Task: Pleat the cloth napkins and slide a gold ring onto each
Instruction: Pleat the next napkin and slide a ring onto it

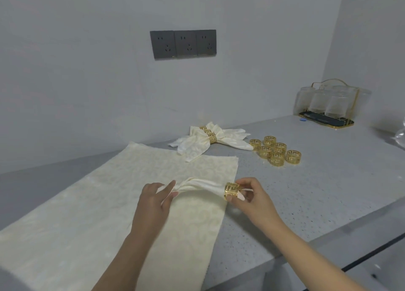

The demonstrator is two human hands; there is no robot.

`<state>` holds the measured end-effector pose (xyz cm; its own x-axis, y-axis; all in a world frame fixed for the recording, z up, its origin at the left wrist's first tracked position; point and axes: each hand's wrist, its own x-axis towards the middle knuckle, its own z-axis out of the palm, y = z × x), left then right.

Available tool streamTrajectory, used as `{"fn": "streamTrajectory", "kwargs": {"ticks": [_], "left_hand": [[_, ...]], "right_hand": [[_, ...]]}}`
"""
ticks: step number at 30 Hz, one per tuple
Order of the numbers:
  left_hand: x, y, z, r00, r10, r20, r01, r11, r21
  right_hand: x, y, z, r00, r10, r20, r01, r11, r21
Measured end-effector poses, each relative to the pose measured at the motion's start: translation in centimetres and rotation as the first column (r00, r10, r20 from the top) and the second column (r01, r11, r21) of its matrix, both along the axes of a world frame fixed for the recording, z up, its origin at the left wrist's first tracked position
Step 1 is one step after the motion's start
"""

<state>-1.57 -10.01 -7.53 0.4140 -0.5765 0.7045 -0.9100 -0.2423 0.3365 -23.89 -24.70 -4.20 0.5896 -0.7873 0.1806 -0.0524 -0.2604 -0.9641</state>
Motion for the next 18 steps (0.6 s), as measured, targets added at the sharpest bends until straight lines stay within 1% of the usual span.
{"fn": "streamTrajectory", "kwargs": {"ticks": [2,5,8,12,14,18], "left_hand": [[-0.2,0.1,0.0,0.999,-0.045,0.02,0.046,0.998,-0.033],[-0.5,0.5,0.3,0.994,-0.112,0.019,0.113,0.992,-0.059],[-0.6,0.8,0.4,0.988,-0.154,-0.001,0.153,0.986,-0.06],[-0.3,1.0,0.5,0.984,-0.177,-0.016,0.176,0.983,-0.059],[-0.4,1.0,0.7,0.983,-0.181,-0.02,0.179,0.98,-0.083],[-0.7,1.0,0.9,0.98,-0.195,-0.024,0.191,0.975,-0.115]], "right_hand": [[0.3,-0.1,0.2,0.999,-0.02,-0.036,0.02,1.0,-0.009],[0.6,-0.4,0.5,0.993,0.015,-0.117,-0.02,0.999,-0.038],[0.5,-0.6,0.7,0.976,0.106,-0.189,-0.124,0.989,-0.083],[0.3,-0.7,1.1,0.914,0.243,-0.324,-0.294,0.948,-0.12],[0.2,-0.7,1.4,0.91,0.274,-0.311,-0.315,0.945,-0.087],[0.2,-0.8,1.4,0.911,0.342,-0.23,-0.339,0.939,0.053]]}}
